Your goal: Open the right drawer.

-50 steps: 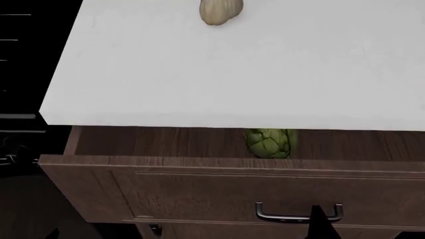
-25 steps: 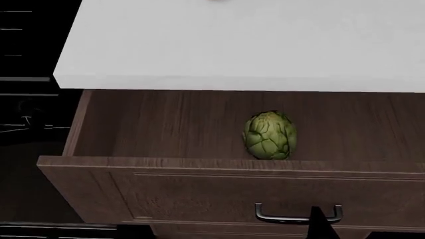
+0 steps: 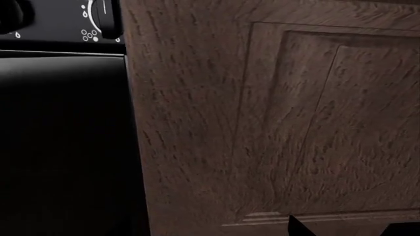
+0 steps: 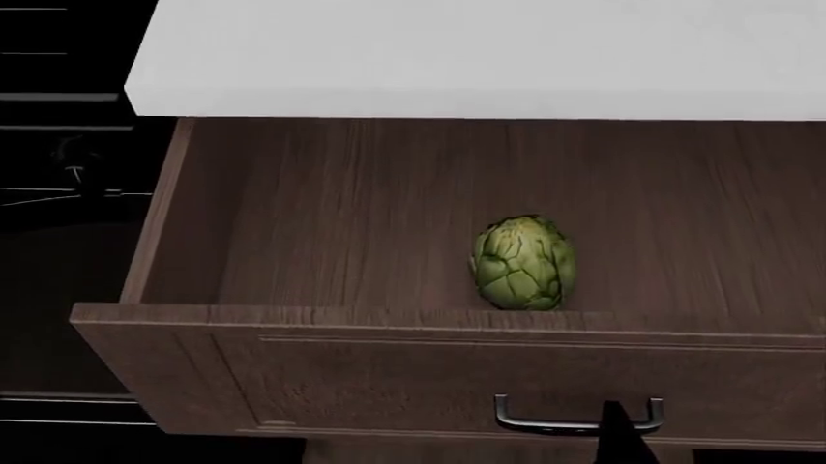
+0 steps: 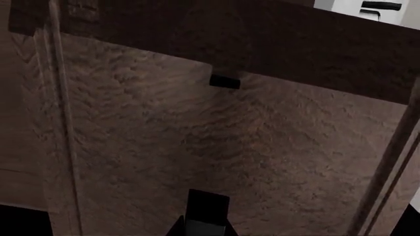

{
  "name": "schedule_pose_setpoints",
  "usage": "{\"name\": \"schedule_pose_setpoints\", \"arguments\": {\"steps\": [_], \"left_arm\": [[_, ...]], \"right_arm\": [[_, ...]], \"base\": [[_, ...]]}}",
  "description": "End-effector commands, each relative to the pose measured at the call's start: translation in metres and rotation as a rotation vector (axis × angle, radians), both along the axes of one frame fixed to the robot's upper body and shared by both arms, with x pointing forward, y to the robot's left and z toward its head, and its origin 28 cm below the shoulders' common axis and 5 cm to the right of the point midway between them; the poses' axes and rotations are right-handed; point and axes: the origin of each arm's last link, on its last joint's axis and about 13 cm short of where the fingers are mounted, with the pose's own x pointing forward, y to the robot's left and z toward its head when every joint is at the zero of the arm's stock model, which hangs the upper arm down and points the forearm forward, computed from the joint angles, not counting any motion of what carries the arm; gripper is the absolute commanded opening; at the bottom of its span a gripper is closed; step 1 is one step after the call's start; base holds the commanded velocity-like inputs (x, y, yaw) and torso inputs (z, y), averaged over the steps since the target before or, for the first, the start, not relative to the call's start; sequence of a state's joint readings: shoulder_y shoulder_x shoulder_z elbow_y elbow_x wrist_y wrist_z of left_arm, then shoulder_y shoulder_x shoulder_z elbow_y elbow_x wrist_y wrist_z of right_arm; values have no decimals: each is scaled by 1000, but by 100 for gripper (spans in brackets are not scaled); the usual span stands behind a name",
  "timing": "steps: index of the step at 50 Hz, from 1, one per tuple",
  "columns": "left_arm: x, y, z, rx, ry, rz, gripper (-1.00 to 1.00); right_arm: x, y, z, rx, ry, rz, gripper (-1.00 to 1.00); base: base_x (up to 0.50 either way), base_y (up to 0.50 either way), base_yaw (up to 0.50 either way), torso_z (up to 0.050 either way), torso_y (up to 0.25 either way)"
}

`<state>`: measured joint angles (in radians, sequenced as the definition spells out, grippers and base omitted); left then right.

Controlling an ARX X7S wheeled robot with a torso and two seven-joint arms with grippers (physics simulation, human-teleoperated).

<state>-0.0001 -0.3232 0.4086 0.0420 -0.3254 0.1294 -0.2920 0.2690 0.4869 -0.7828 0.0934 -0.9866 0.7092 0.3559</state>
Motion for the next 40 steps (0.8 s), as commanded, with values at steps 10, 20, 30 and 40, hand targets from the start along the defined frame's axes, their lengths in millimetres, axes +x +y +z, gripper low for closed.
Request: {"name": "schedule_pose_setpoints", "arguments": {"steps": [10, 20, 30, 40], "left_arm": [[1, 1, -1, -1, 1, 2, 100], [0, 0, 0, 1, 2, 2, 100], [0, 0, 0, -1, 1, 3, 100], [0, 0, -1, 0, 2, 2, 100]], "right_arm": [[-2, 20, 5, -69, -104, 102, -100], [0, 17, 1, -71, -107, 99, -100], [1, 17, -3, -69, -106, 101, -100], [-2, 19, 2, -65, -107, 105, -100]], "base": [[-179, 0, 0, 0, 1], [-175, 0, 0, 0, 1], [-174, 1, 0, 1, 0], [-170, 1, 0, 0, 1]]}}
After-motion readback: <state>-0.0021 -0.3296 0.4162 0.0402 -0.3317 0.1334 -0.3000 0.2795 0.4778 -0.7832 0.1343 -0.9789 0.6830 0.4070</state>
